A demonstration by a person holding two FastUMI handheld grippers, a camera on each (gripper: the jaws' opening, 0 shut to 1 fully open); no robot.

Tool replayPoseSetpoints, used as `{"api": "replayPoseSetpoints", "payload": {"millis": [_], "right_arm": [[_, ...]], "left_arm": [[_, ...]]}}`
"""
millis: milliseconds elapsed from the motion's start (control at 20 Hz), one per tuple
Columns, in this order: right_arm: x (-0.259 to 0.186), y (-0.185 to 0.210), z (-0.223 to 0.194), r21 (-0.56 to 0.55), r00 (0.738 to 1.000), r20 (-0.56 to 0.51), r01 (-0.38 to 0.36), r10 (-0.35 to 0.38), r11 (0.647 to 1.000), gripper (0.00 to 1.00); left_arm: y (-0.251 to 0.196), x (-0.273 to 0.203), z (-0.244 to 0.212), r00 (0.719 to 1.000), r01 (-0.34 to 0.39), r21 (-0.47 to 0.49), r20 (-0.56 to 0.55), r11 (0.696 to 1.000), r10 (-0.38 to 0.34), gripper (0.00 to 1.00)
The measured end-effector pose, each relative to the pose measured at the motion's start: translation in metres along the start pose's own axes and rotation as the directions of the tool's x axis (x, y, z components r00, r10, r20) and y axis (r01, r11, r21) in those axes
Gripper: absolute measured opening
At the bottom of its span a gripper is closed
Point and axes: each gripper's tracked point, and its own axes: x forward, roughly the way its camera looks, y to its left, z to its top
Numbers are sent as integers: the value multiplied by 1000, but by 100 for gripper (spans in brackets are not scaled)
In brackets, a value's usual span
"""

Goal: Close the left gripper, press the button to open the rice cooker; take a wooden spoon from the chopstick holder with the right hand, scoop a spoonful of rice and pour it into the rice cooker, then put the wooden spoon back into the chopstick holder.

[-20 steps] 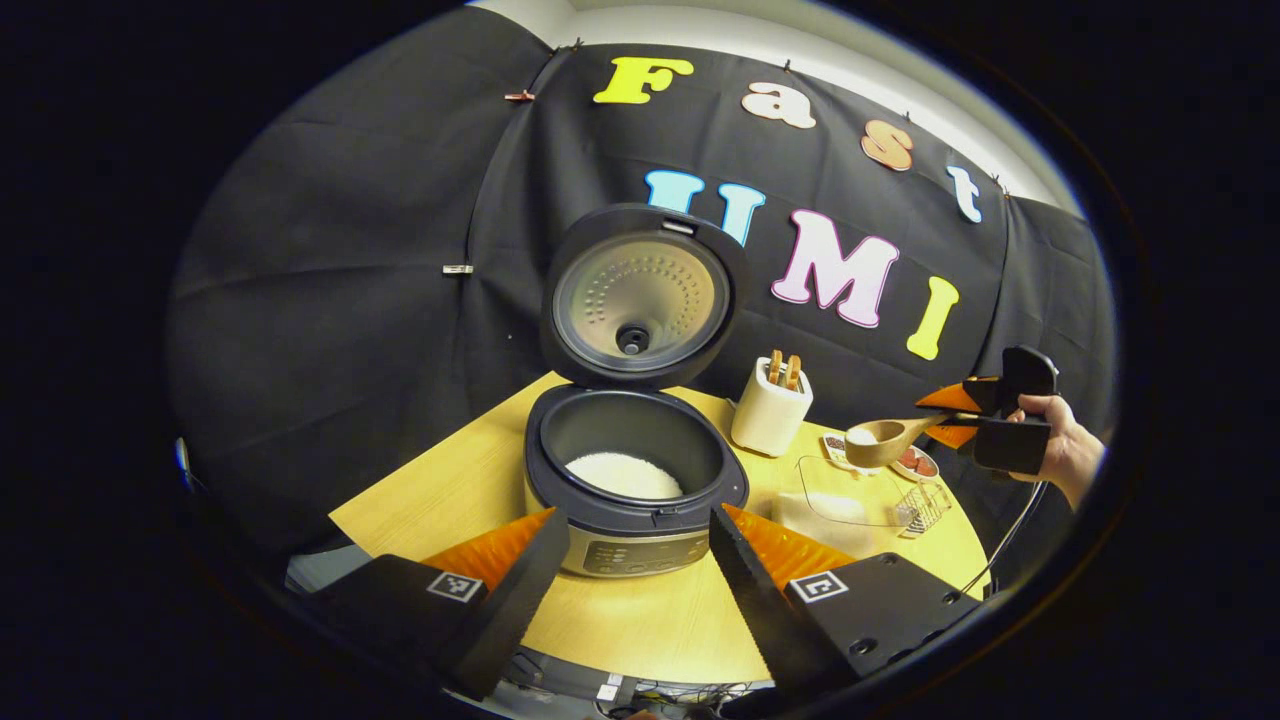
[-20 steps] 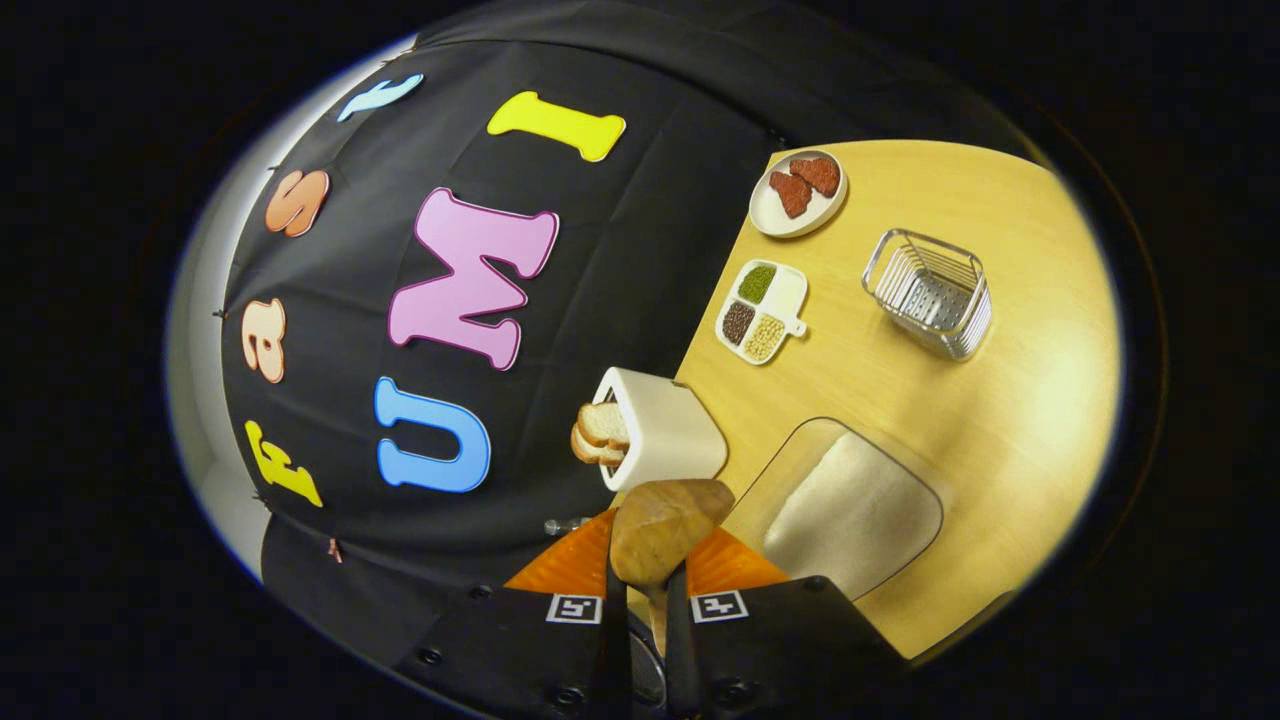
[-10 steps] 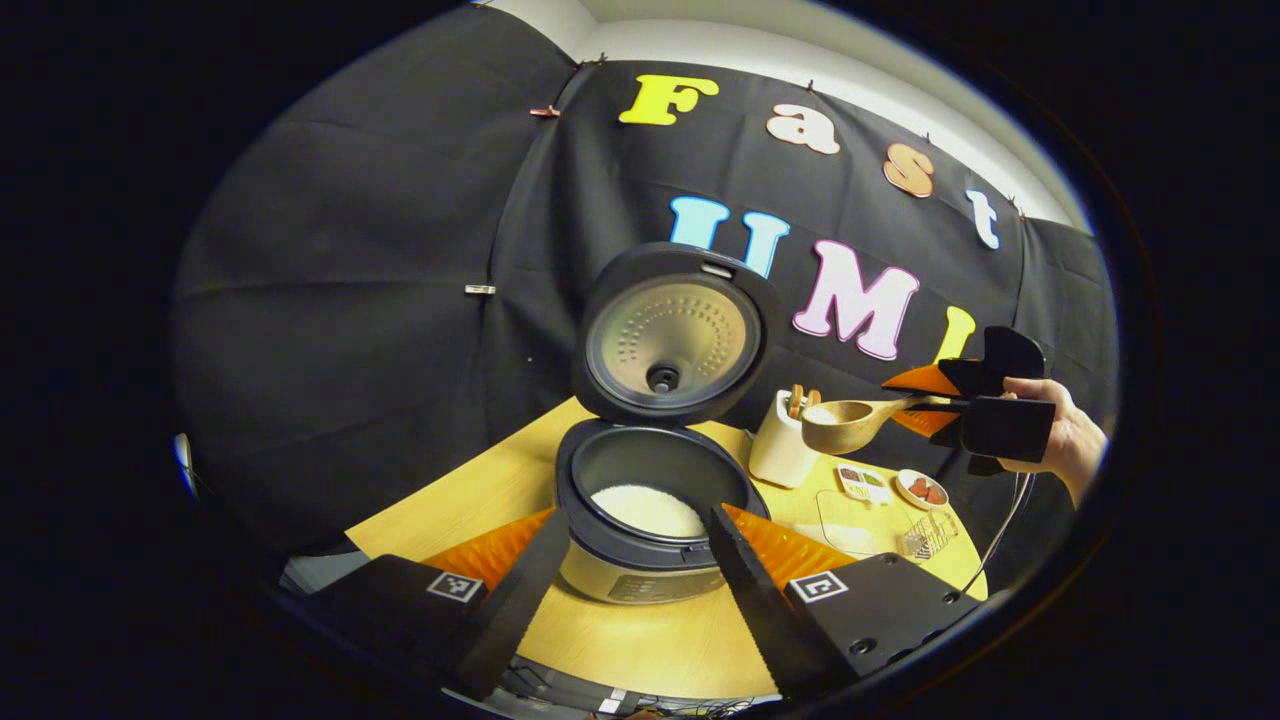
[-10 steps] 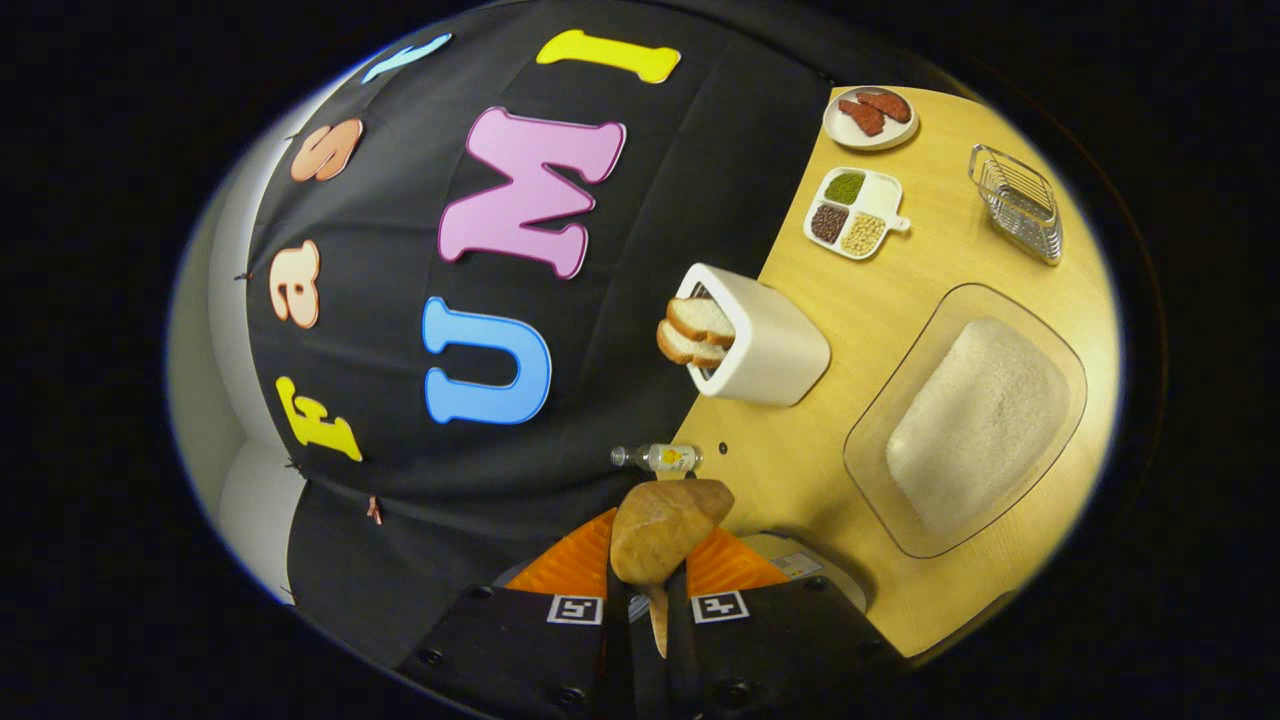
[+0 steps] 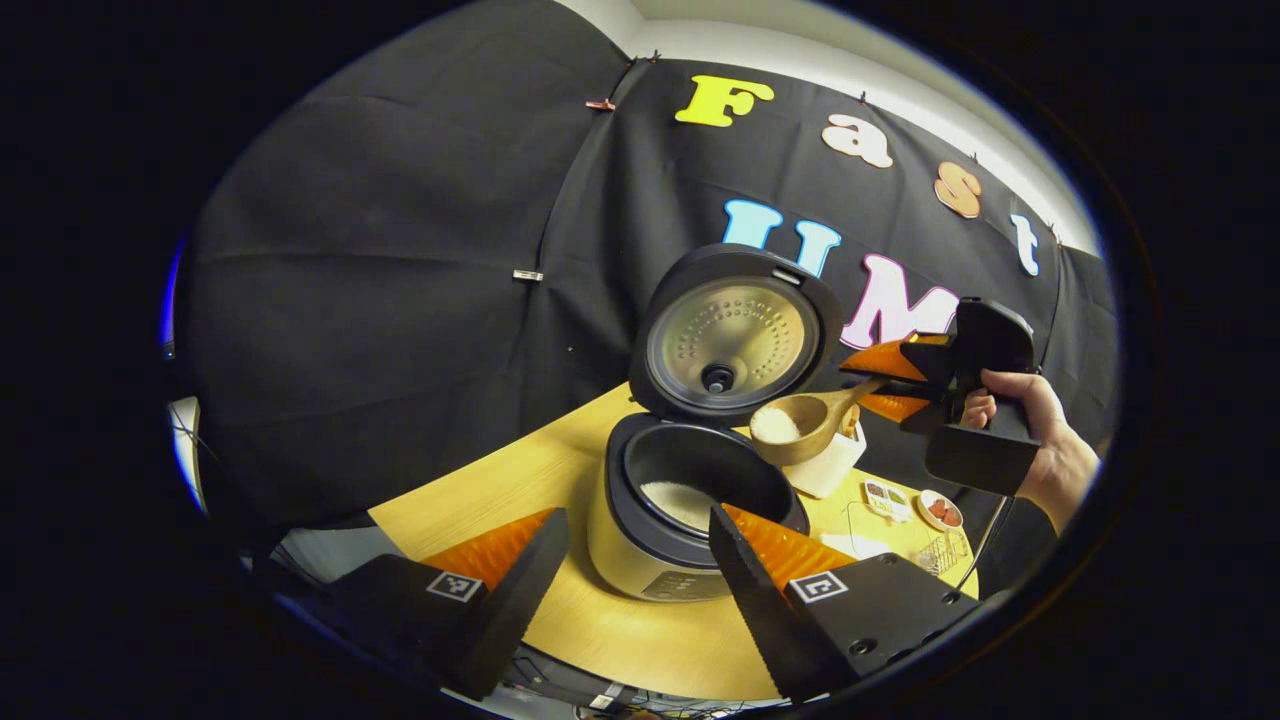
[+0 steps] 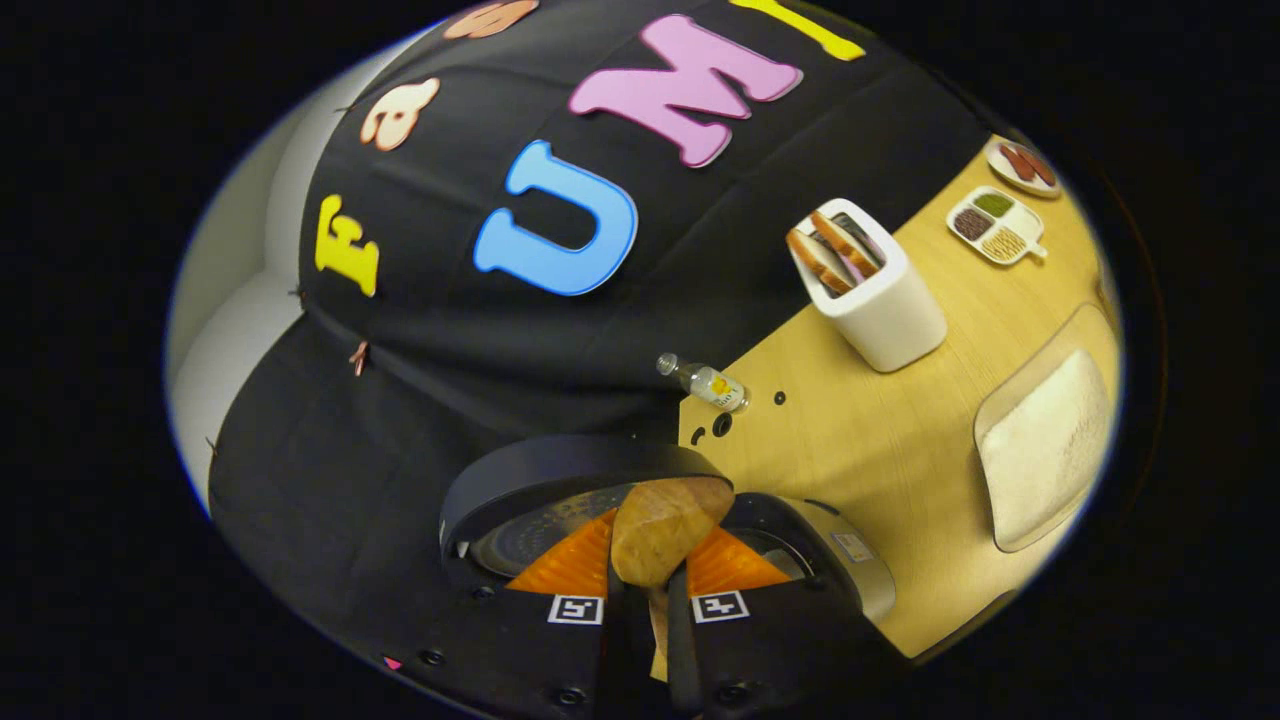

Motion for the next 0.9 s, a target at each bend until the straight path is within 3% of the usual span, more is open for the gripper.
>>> {"api": "replayPoseSetpoints", "payload": {"millis": [100,250,600,850,900], "right_arm": [[10,20,-10,-134,999,5,-33,34,990,17],[21,35,-25,-332,997,5,-66,71,941,17],[30,52,-70,-636,982,-48,-171,183,752,17],[32,52,-101,-741,960,-150,-269,238,616,18],[31,53,-103,-768,956,-155,-275,250,578,17]], "left_arm": [[2,1,-1,1000,-7,-5,-1,1000,7,95],[6,2,-1,1000,-18,-8,-1,1000,18,95],[20,8,-3,999,-42,-4,-15,999,42,95],[28,12,-5,999,-47,1,-27,999,47,96],[29,13,-6,999,-47,6,-25,999,47,92]]}}
